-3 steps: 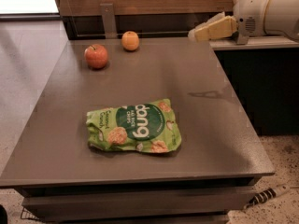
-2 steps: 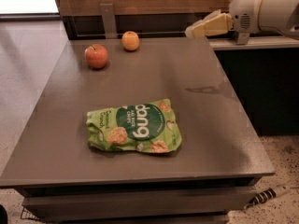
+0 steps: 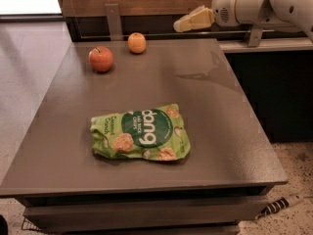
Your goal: Move orange near green rice chip bag
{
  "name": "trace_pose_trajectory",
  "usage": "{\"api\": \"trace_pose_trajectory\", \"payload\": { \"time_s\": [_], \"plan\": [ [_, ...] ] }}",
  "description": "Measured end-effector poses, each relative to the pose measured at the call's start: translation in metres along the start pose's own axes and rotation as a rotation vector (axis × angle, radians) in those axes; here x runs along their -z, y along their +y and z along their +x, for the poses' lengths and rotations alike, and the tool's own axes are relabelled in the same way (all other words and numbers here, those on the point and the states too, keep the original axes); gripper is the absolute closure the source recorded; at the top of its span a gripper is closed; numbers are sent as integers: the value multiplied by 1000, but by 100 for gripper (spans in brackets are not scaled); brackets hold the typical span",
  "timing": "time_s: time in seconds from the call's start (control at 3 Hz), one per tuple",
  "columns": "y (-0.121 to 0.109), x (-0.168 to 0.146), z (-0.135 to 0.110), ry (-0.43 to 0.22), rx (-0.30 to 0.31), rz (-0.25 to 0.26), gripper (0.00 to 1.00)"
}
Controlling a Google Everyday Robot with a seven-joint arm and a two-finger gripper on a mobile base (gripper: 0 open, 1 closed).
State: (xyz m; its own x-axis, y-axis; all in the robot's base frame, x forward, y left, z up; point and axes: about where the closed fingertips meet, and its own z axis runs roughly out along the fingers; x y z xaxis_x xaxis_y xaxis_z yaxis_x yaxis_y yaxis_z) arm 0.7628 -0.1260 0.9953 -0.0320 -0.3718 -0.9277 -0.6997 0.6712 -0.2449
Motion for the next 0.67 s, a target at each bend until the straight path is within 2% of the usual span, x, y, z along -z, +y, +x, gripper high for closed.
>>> {"api": "trace_pose_trajectory", "payload": {
  "time_s": [0.67],
  "plan": [
    [22, -89, 8, -8, -14, -26, 0]
  ]
}}
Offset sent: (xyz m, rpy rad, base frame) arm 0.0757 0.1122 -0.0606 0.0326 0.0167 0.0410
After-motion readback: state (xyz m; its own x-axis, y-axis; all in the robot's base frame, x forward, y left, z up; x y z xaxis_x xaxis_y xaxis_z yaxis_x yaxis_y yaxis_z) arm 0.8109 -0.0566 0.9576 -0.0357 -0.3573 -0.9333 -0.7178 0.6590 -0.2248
